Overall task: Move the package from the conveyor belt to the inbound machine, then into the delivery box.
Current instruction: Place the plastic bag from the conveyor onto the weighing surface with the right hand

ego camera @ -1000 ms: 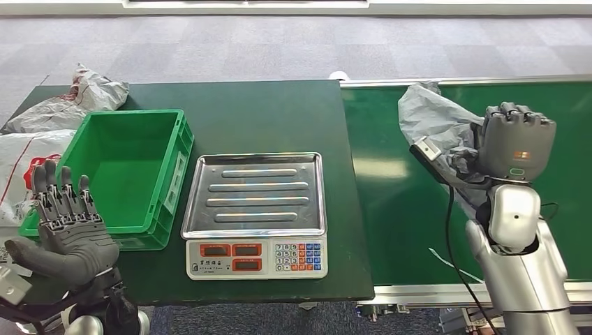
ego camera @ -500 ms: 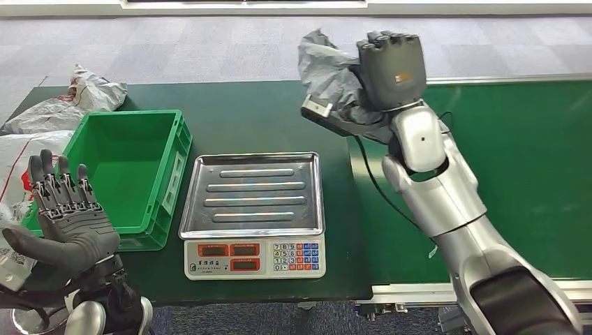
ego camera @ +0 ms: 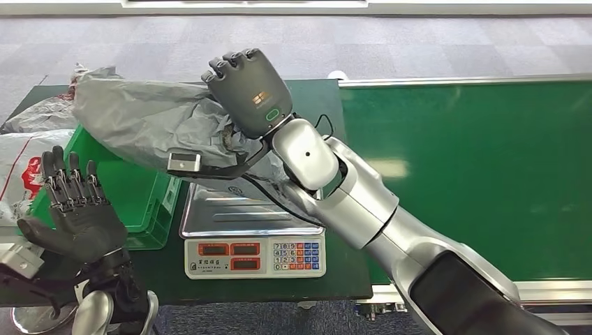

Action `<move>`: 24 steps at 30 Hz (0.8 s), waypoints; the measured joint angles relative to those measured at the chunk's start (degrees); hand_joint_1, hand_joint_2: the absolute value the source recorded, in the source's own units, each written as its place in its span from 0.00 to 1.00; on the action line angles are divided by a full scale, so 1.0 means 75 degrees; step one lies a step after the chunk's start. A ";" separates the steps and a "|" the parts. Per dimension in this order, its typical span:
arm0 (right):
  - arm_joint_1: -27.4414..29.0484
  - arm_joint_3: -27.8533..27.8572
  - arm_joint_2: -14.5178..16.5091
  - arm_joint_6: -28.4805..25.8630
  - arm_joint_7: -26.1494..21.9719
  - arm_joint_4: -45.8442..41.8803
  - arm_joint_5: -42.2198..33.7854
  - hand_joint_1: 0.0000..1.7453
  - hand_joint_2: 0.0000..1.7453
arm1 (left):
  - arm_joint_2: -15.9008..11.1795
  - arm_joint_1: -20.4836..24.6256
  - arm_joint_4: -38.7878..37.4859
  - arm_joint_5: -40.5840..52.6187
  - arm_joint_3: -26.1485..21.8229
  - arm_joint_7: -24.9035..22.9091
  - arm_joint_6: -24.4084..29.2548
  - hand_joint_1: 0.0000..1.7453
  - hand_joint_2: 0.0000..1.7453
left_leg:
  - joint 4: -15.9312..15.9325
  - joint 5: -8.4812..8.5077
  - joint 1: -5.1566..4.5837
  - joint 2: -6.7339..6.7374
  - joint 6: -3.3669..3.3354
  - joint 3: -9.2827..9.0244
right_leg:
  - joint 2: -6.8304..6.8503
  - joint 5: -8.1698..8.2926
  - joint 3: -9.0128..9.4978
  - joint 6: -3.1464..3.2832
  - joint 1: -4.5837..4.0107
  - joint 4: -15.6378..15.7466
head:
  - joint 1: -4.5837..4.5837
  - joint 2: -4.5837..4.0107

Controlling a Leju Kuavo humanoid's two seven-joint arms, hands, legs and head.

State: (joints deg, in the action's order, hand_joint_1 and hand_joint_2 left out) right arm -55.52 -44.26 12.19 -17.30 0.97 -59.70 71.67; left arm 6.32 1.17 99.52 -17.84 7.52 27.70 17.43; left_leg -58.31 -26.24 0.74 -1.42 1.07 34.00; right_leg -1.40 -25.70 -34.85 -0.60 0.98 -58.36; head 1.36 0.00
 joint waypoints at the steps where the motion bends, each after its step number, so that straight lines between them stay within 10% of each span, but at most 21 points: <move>1: 0.0074 -0.0083 0.0023 0.0017 -0.0003 -0.0078 -0.0123 1.00 1.00 | 0.0000 0.0009 -0.0008 0.0002 0.0000 -0.0018 0.0000 0.00 0.00 | 0.0000 0.0000 0.0000 0.0001 0.0000 0.0000 | 0.0000 0.0000 0.0000 0.0000 0.0000 0.0000 | 0.0001 0.0000; 9: 0.0323 -0.0336 0.0048 0.0132 0.0040 -0.0336 -0.0414 1.00 1.00 | 0.0001 0.0038 -0.0012 0.0036 0.0000 -0.0119 -0.0001 0.00 0.00 | 0.0000 -0.0001 0.0000 0.0001 0.0001 -0.0001 | 0.0000 0.0000 -0.0002 0.0000 -0.0002 0.0000 | 0.0001 0.0000; 13: 0.1105 -0.0715 0.0049 0.0730 0.0533 -0.0320 -0.0664 0.00 1.00 | -0.0002 0.0129 -0.0032 0.0387 0.0000 -0.0444 -0.0024 0.00 0.00 | 0.0001 -0.0001 0.0002 0.0004 0.0002 -0.0001 | 0.0000 -0.0001 -0.0005 0.0001 -0.0003 0.0000 | 0.0000 0.0000; 24: 0.1439 -0.0738 0.0018 0.0920 0.0824 0.0053 -0.0495 0.00 1.00 | -0.0031 0.0131 -0.0059 0.0570 0.0000 -0.0529 -0.0036 0.00 0.00 | 0.0001 -0.0001 0.0001 0.0005 0.0003 0.0000 | 0.0000 0.0000 -0.0008 0.0002 -0.0003 0.0000 | 0.0000 0.0000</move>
State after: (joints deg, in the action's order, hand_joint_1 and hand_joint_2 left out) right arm -44.73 -49.79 12.33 -10.40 7.15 -59.30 67.96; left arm 6.09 2.15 99.08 -13.56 7.52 23.73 17.15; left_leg -58.30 -26.25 0.74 -1.38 1.09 34.00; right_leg -1.40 -25.70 -34.91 -0.59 0.96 -58.36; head 1.36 0.00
